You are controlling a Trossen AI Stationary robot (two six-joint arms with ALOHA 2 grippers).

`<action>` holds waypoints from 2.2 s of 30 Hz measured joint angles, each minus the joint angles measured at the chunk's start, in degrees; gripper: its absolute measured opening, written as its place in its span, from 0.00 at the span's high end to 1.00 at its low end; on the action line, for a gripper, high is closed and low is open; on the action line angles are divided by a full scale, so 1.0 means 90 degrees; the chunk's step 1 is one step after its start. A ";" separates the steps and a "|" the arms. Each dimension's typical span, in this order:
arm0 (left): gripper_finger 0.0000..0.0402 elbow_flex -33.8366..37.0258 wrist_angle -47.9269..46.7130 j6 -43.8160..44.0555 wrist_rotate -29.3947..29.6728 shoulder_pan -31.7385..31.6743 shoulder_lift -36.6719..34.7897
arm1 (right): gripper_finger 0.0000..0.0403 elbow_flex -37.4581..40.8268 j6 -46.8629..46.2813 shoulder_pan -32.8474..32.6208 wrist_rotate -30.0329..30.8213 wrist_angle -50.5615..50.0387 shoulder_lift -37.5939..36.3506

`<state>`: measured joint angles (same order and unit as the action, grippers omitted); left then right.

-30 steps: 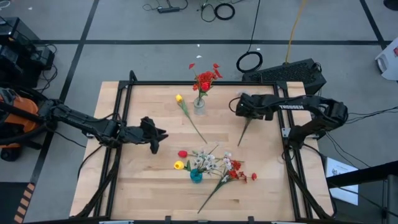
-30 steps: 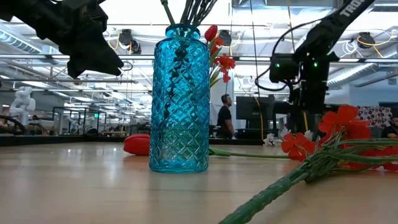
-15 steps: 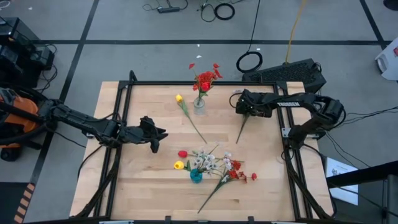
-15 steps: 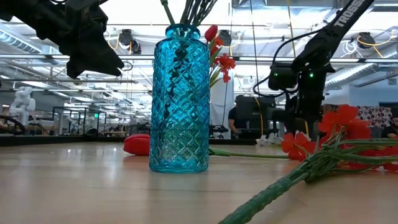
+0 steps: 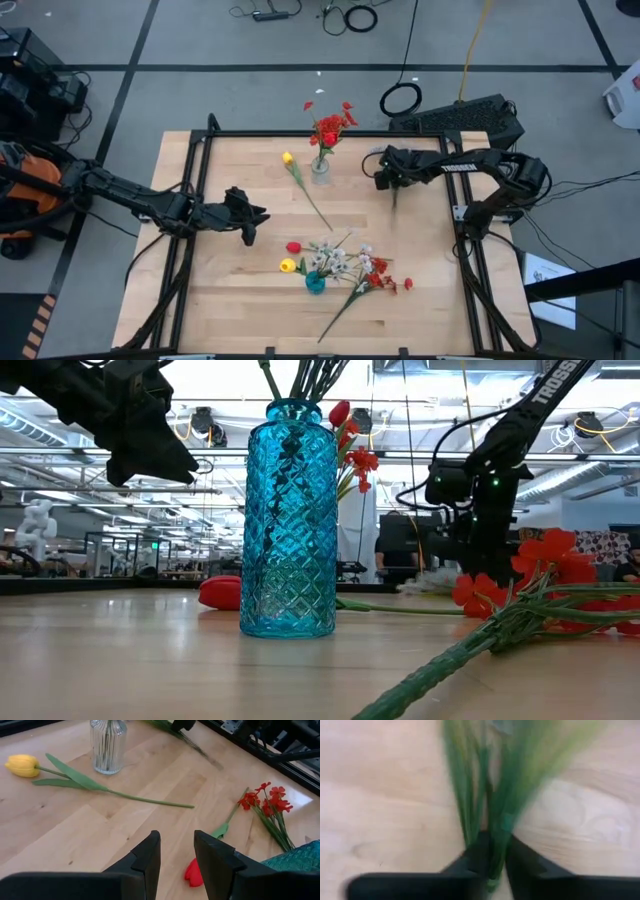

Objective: Sort flowers into vase by color
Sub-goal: Put the white flowers into the blue vase

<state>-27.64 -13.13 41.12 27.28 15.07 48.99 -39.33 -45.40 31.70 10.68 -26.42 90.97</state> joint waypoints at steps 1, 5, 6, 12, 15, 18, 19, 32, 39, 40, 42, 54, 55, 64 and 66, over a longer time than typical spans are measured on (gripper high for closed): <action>0.69 0.0000 -0.0001 -0.0001 0.0000 0.0001 0.0000 | 0.95 0.0001 0.0167 -0.0022 -0.0022 -0.0009 -0.0007; 0.69 0.0000 -0.0123 -0.0002 -0.0001 0.0001 0.0000 | 0.96 0.0004 0.0192 -0.0110 -0.0043 -0.0092 -0.0082; 0.69 0.0000 -0.0201 -0.0002 -0.0003 0.0002 0.0000 | 0.96 0.0022 0.0142 -0.0133 -0.0123 -0.0142 -0.0182; 0.69 0.0000 -0.0649 -0.0005 -0.0015 0.0001 0.0000 | 0.99 0.0088 -0.0137 -0.0578 -0.0558 -0.0474 -0.1588; 0.69 0.0000 -0.0738 -0.0002 -0.0033 -0.0003 0.0000 | 0.99 0.0069 -0.0320 -0.1010 -0.0279 -0.0574 -0.2656; 0.69 0.0000 -0.0766 -0.0002 -0.0103 -0.0005 -0.0001 | 0.99 0.0070 -0.0537 -0.1699 0.0229 -0.0478 -0.3744; 0.69 0.0000 -0.0770 -0.0002 -0.0121 -0.0005 0.0000 | 1.00 0.0068 -0.0570 -0.1956 0.0524 -0.0415 -0.4110; 0.69 0.0000 -0.0770 -0.0460 -0.0183 -0.0005 0.0000 | 1.00 0.0051 0.1203 -0.5354 0.3332 0.2960 -0.5221; 0.69 0.0000 -0.0766 -0.0461 -0.0193 -0.0005 0.0000 | 1.00 0.0027 0.2452 -0.6603 0.4215 0.5074 -0.4612; 0.69 0.0000 -0.0766 -0.0461 -0.0198 -0.0005 0.0000 | 1.00 -0.0028 0.2458 -0.6789 0.4459 0.4987 -0.4573; 0.69 0.0000 -0.0767 -0.0459 -0.0288 -0.0005 0.0000 | 1.00 -0.0203 0.2363 -0.7209 0.4915 0.4858 -0.4469; 0.69 0.0000 -0.0771 -0.0661 -0.0511 -0.0005 -0.0001 | 1.00 -0.2489 0.2849 -0.8641 0.6470 0.4799 -0.2025; 0.69 0.0000 -0.0769 -0.0663 -0.0511 -0.0005 -0.0002 | 1.00 -0.2749 0.2937 -0.8672 0.6541 0.4802 -0.1777; 0.69 0.0000 -0.0772 -0.0669 -0.0899 -0.0006 0.0000 | 1.00 -0.4697 0.3397 -0.8793 0.6801 0.4820 0.0020; 0.69 0.0000 -0.0771 -0.0668 -0.1041 -0.0005 -0.0002 | 1.00 -0.4973 0.3453 -0.8788 0.6984 0.4829 0.0349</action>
<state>-27.64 -20.08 35.11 17.90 15.03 48.97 -84.09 -14.33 -47.40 73.53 17.04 94.12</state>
